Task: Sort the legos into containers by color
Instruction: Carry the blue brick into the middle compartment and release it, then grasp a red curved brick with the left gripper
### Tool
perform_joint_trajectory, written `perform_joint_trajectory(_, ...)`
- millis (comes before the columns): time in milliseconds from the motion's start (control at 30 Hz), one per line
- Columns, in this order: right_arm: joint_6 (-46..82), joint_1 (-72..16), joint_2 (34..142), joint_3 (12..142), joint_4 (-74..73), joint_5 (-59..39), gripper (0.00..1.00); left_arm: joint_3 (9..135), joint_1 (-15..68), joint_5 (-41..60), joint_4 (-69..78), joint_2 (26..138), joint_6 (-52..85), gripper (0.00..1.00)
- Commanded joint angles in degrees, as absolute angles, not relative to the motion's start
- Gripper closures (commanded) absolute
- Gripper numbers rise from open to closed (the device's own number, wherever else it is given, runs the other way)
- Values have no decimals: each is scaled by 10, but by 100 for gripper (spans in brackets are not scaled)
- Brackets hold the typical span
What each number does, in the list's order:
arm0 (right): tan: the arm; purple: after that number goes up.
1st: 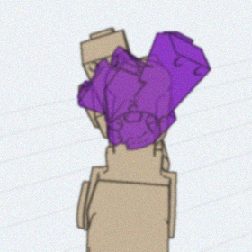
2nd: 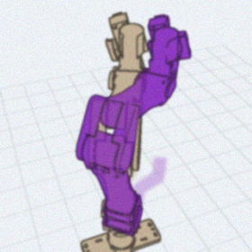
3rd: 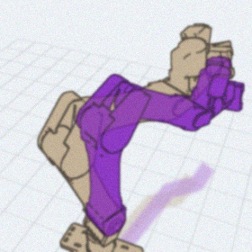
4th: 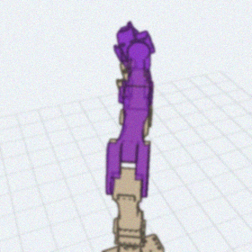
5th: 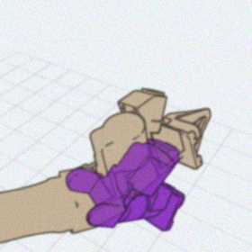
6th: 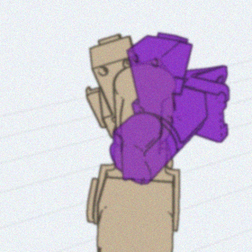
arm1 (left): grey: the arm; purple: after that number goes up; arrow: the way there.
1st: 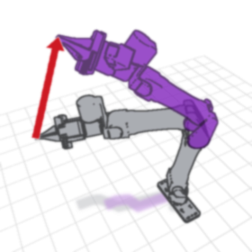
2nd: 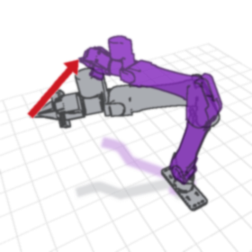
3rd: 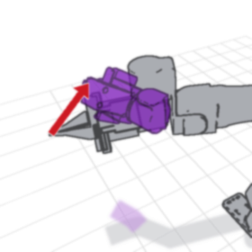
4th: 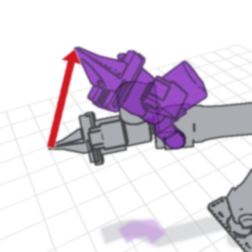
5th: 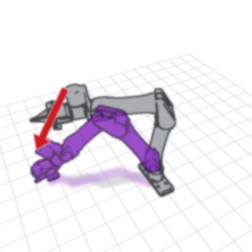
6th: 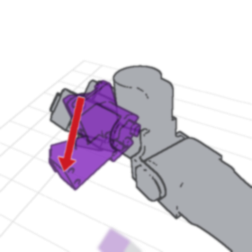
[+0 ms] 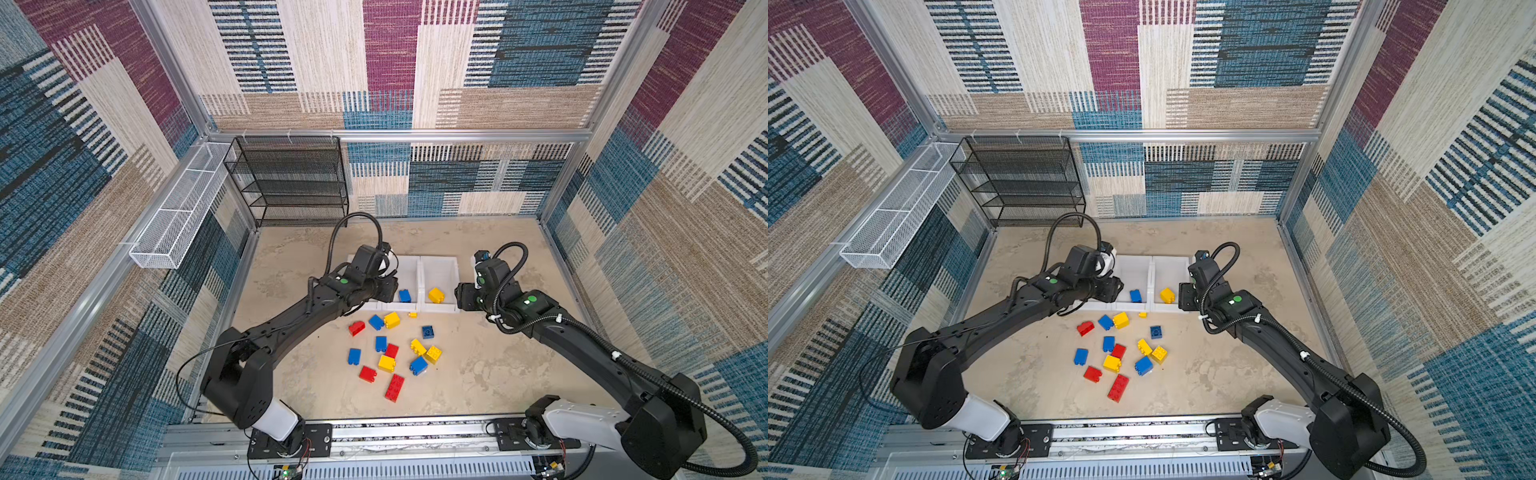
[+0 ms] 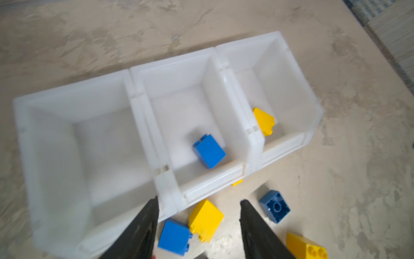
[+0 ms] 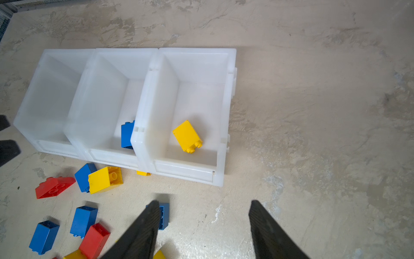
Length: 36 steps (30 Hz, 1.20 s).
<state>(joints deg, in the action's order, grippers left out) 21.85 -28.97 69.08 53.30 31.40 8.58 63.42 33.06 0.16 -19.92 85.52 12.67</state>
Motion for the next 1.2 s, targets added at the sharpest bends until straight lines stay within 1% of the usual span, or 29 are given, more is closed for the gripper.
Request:
perform_joint_trajectory(0,223,-291,694,529,304,89,34,568,306,-16,-207,804,168,38)
perform_joint_trajectory(100,223,-290,697,527,300,83,34,507,279,-16,-210,763,176,35)
perform_joint_trajectory(167,222,-290,699,526,299,83,34,483,262,-7,-218,748,168,32)
perform_joint_trajectory(233,222,-290,699,524,297,80,34,469,249,-9,-233,743,160,29)
perform_joint_trajectory(367,223,-290,701,520,293,75,34,459,236,11,-224,756,142,27)
perform_joint_trajectory(533,227,-290,697,514,291,69,34,474,235,45,-224,807,137,27)
perform_joint_trajectory(767,229,-290,692,510,295,68,34,456,236,73,-196,843,142,28)
perform_joint_trajectory(967,229,-290,692,512,297,68,34,455,246,85,-193,859,144,31)
perform_joint_trajectory(1167,230,-290,691,512,298,68,34,444,263,79,-187,861,147,38)
